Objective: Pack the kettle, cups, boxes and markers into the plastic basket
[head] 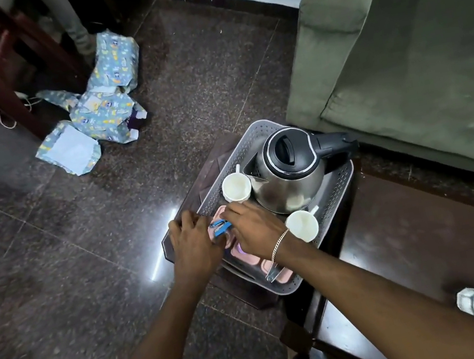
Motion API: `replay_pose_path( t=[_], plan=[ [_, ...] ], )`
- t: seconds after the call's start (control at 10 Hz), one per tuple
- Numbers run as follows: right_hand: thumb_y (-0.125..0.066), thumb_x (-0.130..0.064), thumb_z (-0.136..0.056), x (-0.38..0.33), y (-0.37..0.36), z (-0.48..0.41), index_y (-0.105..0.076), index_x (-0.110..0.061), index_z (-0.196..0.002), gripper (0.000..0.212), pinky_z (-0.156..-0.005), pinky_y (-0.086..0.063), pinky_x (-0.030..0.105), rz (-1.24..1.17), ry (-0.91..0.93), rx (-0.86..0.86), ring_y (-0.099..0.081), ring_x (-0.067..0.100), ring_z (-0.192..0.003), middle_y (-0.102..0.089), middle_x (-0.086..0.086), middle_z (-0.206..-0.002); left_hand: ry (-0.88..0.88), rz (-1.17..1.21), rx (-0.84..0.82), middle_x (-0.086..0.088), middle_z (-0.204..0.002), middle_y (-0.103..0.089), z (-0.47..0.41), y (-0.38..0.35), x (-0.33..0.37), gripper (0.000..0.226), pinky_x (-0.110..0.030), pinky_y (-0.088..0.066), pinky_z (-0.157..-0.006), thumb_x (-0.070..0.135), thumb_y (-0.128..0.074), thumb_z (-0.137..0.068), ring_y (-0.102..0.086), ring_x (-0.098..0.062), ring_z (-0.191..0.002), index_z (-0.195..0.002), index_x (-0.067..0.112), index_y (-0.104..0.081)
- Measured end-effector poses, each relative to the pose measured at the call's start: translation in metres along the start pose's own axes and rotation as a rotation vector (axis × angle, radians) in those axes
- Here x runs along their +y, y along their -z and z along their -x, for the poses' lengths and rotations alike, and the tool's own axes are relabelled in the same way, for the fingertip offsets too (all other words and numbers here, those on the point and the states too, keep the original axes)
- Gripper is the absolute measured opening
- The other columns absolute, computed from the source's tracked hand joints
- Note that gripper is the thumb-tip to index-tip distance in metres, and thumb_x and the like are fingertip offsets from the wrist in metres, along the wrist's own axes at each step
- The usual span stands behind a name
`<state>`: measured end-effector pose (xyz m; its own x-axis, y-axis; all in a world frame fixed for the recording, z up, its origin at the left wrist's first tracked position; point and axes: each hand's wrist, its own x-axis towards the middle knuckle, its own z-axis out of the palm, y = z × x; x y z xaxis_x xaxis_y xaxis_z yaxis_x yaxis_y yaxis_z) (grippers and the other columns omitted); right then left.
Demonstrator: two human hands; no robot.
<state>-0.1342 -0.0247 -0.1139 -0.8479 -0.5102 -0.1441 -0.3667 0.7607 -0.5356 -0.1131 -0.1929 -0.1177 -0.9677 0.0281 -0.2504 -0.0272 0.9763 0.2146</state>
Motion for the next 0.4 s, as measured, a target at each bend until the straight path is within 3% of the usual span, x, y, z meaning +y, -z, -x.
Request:
replay_pose_path(
  t=[0.1,0.2,0.4],
  plan=[
    [-0.058,-0.012,-0.083,0.002,0.005,0.019,-0.060,-0.010,-0.126,0.043,-0.103,-0.046,0.039,-0.055,0.001,0.092,-0.055,0.030,-0.115,-0.060,0.007,-0.126,-0.019,0.127,0.103,-0.010,-0.116,-0.058,0.009,0.004,0.009,0.042,-0.049,-0.047,-0.093,0.038,-0.060,-0.085,-0.048,-0.034,-0.106,-0.116,0.013,-0.070],
    [-0.055,-0.018,-0.085,0.004,0.002,0.045,-0.060,-0.011,-0.125,0.041,-0.098,-0.049,0.040,-0.113,-0.005,0.203,-0.059,0.029,-0.107,-0.061,0.008,-0.122,-0.133,0.214,0.195,-0.009,-0.117,-0.056,0.021,0.003,0.022,0.039,-0.046,-0.047,-0.093,0.036,-0.060,-0.088,-0.049,-0.031,-0.106,-0.118,0.013,-0.067],
    [-0.058,-0.035,-0.089,0.026,0.001,0.114,-0.057,-0.020,-0.129,0.043,-0.091,-0.049,0.041,-0.025,-0.119,0.355,-0.057,0.024,-0.111,-0.056,0.001,-0.131,-0.356,0.225,0.254,-0.007,-0.120,-0.054,0.039,-0.002,0.059,0.039,-0.042,-0.044,-0.097,0.033,-0.063,-0.090,-0.051,-0.031,-0.108,-0.124,0.013,-0.063]
  ],
)
